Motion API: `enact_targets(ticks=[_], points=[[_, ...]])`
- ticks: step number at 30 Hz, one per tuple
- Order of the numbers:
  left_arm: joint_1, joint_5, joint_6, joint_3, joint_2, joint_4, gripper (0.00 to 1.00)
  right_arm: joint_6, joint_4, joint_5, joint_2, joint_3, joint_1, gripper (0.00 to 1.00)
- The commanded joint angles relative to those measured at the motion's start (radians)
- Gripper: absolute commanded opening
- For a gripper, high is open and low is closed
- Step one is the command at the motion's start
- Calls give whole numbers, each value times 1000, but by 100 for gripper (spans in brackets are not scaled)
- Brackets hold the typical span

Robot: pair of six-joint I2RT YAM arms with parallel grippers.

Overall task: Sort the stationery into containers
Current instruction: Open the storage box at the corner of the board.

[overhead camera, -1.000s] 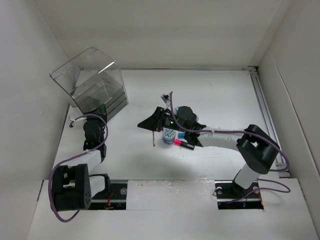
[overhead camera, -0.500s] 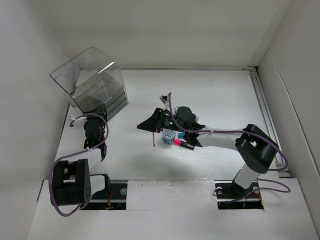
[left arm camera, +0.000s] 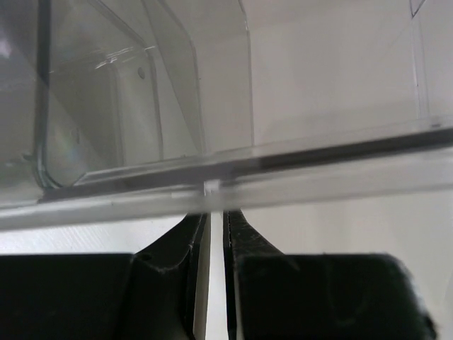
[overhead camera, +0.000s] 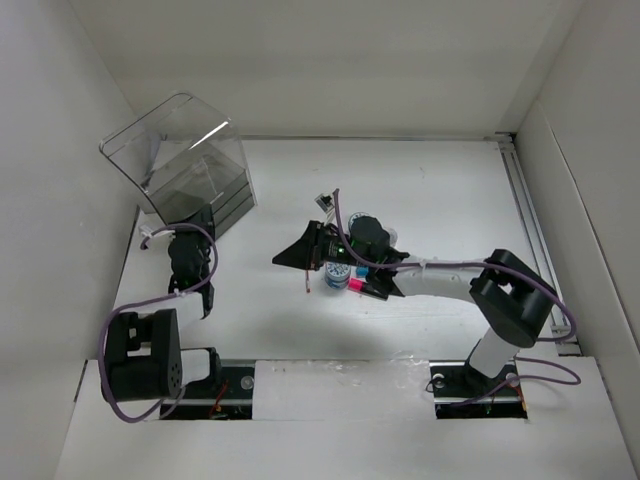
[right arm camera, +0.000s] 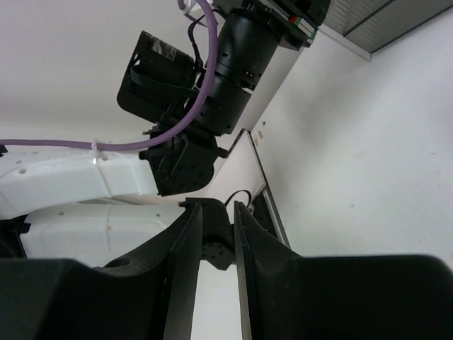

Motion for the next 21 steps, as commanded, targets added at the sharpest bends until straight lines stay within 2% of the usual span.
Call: enact_targets(ticks=[1, 4, 13, 21], points=[[0, -46, 56, 40, -72, -7, 0, -21, 76, -30, -27, -15, 15, 30], [0, -46, 88, 40, -138, -7, 0, -21, 76, -30, -36, -24, 24, 30], [0, -46, 198, 112, -353, -205, 0, -21, 65, -21, -93, -72, 24, 30], [0, -67, 257, 234, -423, -345, 0, -21, 56, -12, -146, -110, 33, 30]])
